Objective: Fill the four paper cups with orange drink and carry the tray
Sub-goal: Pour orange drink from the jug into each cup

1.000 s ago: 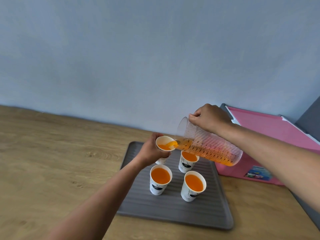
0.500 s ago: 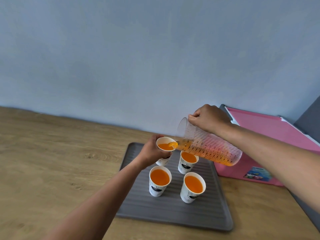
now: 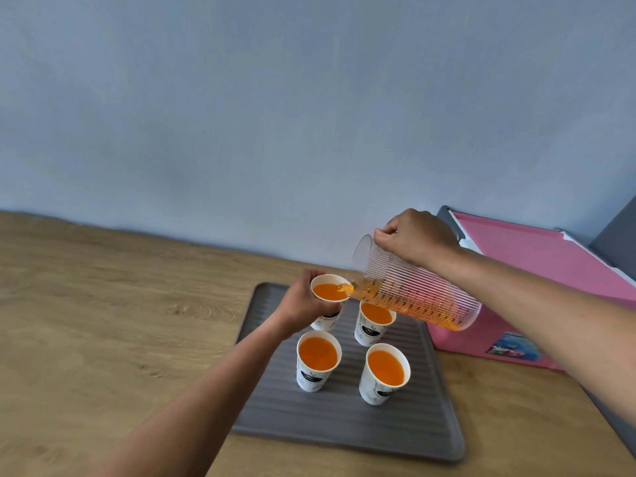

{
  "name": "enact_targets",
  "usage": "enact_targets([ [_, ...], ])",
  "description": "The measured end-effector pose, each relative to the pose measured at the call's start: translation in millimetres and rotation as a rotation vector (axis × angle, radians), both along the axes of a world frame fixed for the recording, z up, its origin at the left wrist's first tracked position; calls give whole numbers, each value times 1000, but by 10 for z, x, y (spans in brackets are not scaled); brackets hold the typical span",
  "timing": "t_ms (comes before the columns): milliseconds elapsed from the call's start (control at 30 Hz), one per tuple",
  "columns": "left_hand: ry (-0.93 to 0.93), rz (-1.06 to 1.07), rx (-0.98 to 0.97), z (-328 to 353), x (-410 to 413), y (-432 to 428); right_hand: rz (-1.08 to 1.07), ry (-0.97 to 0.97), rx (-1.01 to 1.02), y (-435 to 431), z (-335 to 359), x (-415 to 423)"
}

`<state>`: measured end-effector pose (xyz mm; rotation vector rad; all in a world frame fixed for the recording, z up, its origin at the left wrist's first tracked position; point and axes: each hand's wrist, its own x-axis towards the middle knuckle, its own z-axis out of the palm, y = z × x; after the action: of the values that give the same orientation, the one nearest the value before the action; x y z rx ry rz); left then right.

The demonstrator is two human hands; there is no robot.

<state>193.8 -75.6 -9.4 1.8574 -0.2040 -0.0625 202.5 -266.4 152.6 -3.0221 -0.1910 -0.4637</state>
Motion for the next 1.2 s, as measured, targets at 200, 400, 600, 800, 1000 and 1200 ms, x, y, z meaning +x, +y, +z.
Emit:
enact_targets([
  [200,2,1,6,-21,11,-10,6,8,12,-9,-27,25],
  [400,8,0,10,-38,28,-8,-13,3,43,-51,-57,25],
  [600,16,1,20,-72,45,-36,-18,8,83,-115,-114,9],
  [800,13,-3,30,-84,78,-53,-29,26,211,-244,-192,-28],
  [1000,24,-6,5,-72,137,-47,-84,26,372,-404,-260,-69],
  [1200,46,7,26,-181,206,-31,-122,-78,569,-592,-230,-182],
])
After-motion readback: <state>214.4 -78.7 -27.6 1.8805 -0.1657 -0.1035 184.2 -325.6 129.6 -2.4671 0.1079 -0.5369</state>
